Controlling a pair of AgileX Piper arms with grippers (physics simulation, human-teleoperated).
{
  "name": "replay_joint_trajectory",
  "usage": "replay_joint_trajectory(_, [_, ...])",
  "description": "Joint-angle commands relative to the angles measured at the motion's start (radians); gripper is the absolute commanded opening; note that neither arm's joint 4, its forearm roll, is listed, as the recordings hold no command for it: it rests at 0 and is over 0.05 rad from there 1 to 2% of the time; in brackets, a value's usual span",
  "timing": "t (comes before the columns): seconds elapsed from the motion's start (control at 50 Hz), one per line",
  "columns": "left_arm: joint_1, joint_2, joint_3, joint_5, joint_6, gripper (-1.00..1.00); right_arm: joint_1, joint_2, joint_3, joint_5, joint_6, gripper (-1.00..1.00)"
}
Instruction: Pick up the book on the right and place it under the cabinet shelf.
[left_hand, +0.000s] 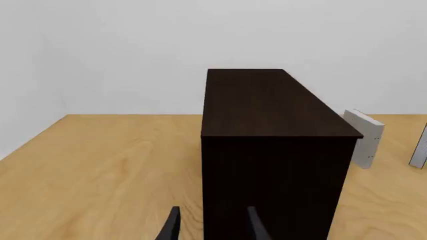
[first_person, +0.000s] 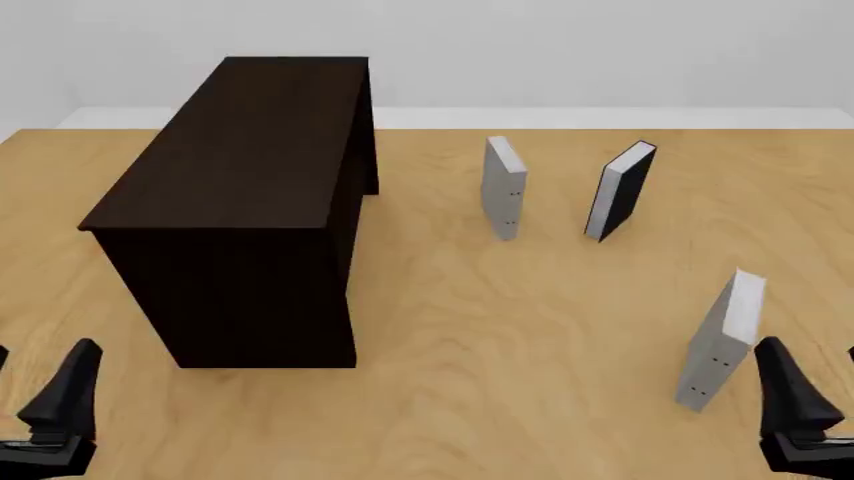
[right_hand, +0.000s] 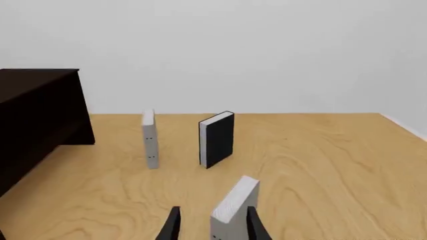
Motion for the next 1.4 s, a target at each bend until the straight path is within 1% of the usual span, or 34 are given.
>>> replay_joint_trajectory(0.02, [0.0,0.003,-0.002,0.0,0.0,1.0,-0.019,0.07,0.002,-0.062,-0.013,1.0])
replay_joint_trajectory(0.04, [0.0,0.003,-0.002,0.0,0.0,1.0,-0.017,0.075,0.001,-0.063,-0.013,1.0])
replay_joint_trajectory(0.06, [0.014,-0.004,-0.004,-0.082,0.039,1.0,-0.01,0.084,-0.003,-0.061,-0.014,1.0])
replay_joint_trajectory(0.08, [0.005,-0.003,-0.005,-0.009,0.006,1.0,0.001,0.083,-0.006,-0.054,-0.014,1.0])
replay_joint_trajectory(0.1, [-0.006,-0.004,-0.009,-0.035,0.02,1.0,0.003,0.096,-0.006,-0.057,-0.009,1.0])
replay_joint_trajectory(0.12, [-0.011,-0.004,-0.01,-0.066,0.033,1.0,0.002,0.108,-0.005,-0.066,-0.02,1.0])
replay_joint_trajectory(0.14, [-0.005,-0.003,-0.009,-0.025,0.015,1.0,-0.003,0.125,-0.009,-0.074,-0.043,1.0])
replay_joint_trajectory(0.18, [-0.006,-0.003,-0.008,-0.004,0.006,1.0,0.001,0.116,-0.041,-0.033,-0.022,1.0])
replay_joint_trajectory(0.22, [-0.004,0.017,-0.004,0.024,-0.013,1.0,-0.001,0.111,-0.064,-0.005,-0.027,1.0])
replay_joint_trajectory(0.24, [-0.008,-0.003,-0.007,0.005,0.002,1.0,0.005,0.1,-0.085,0.023,-0.028,1.0])
replay_joint_trajectory(0.34, [-0.007,-0.003,-0.007,0.014,-0.001,1.0,0.012,0.107,-0.155,0.076,-0.03,1.0])
replay_joint_trajectory(0.7, [-0.007,-0.003,-0.007,0.014,-0.001,1.0,0.012,0.107,-0.155,0.076,-0.03,1.0])
replay_joint_trajectory(0.74, [-0.01,-0.003,-0.007,0.013,-0.002,1.0,0.016,0.122,-0.171,0.08,-0.025,1.0])
replay_joint_trajectory(0.8, [-0.01,-0.003,-0.006,0.009,-0.001,1.0,-0.004,0.185,-0.194,0.072,-0.02,1.0])
replay_joint_trajectory(0.84, [-0.01,-0.003,-0.006,0.01,-0.001,1.0,-0.03,0.253,-0.218,0.069,0.013,1.0])
replay_joint_trajectory(0.86, [-0.01,-0.003,-0.006,0.01,-0.001,1.0,-0.017,0.254,-0.225,0.074,0.017,1.0])
replay_joint_trajectory(0.88, [-0.01,-0.003,-0.012,0.016,-0.001,1.0,-0.047,0.302,-0.244,0.081,0.029,1.0])
replay_joint_trajectory(0.92, [-0.01,-0.003,-0.008,0.01,-0.001,1.0,-0.088,0.36,-0.282,0.103,0.019,1.0])
replay_joint_trajectory(0.96, [-0.01,-0.003,-0.009,0.011,0.0,1.0,-0.068,0.384,-0.316,0.135,0.023,1.0])
replay_joint_trajectory(0.98, [-0.01,-0.003,-0.008,0.01,0.0,1.0,-0.093,0.418,-0.332,0.146,0.033,1.0])
replay_joint_trajectory(1.02, [-0.01,-0.003,-0.006,0.01,0.0,1.0,-0.073,0.444,-0.36,0.171,0.041,1.0])
replay_joint_trajectory(1.04, [-0.01,-0.003,-0.005,0.009,0.0,1.0,-0.114,0.482,-0.381,0.187,0.009,1.0])
replay_joint_trajectory(1.06, [-0.01,-0.003,-0.006,0.009,0.0,1.0,-0.13,0.497,-0.387,0.191,-0.005,1.0])
replay_joint_trajectory(1.08, [-0.01,-0.003,-0.008,0.011,0.0,1.0,-0.101,0.508,-0.404,0.208,-0.005,1.0])
replay_joint_trajectory(1.12, [-0.01,-0.003,-0.01,0.013,0.0,1.0,-0.099,0.546,-0.425,0.225,0.001,1.0])
replay_joint_trajectory(1.14, [-0.01,-0.003,-0.01,0.014,0.0,1.0,-0.123,0.572,-0.437,0.233,-0.005,1.0])
replay_joint_trajectory(1.16, [-0.01,-0.003,-0.01,0.015,0.0,1.0,-0.102,0.579,-0.448,0.243,-0.008,1.0])
replay_joint_trajectory(1.18, [-0.01,-0.003,-0.007,0.011,0.0,1.0,-0.108,0.6,-0.459,0.251,-0.01,1.0])
replay_joint_trajectory(1.2, [-0.01,-0.003,-0.01,0.014,0.0,1.0,-0.106,0.606,-0.472,0.26,0.01,1.0])
replay_joint_trajectory(1.22, [-0.01,-0.003,-0.011,0.015,0.0,1.0,-0.109,0.612,-0.487,0.27,-0.004,1.0])
replay_joint_trajectory(1.24, [-0.01,-0.003,-0.01,0.011,0.0,1.0,-0.099,0.64,-0.505,0.284,0.023,1.0])
replay_joint_trajectory(1.28, [-0.01,-0.003,-0.007,0.008,0.001,1.0,-0.106,0.661,-0.533,0.303,0.012,1.0])
replay_joint_trajectory(1.36, [-0.01,-0.003,-0.006,0.009,0.001,1.0,-0.103,0.718,-0.578,0.334,0.031,1.0])
replay_joint_trajectory(1.4, [-0.01,-0.003,-0.008,0.012,0.001,1.0,-0.108,0.742,-0.588,0.347,0.03,1.0])
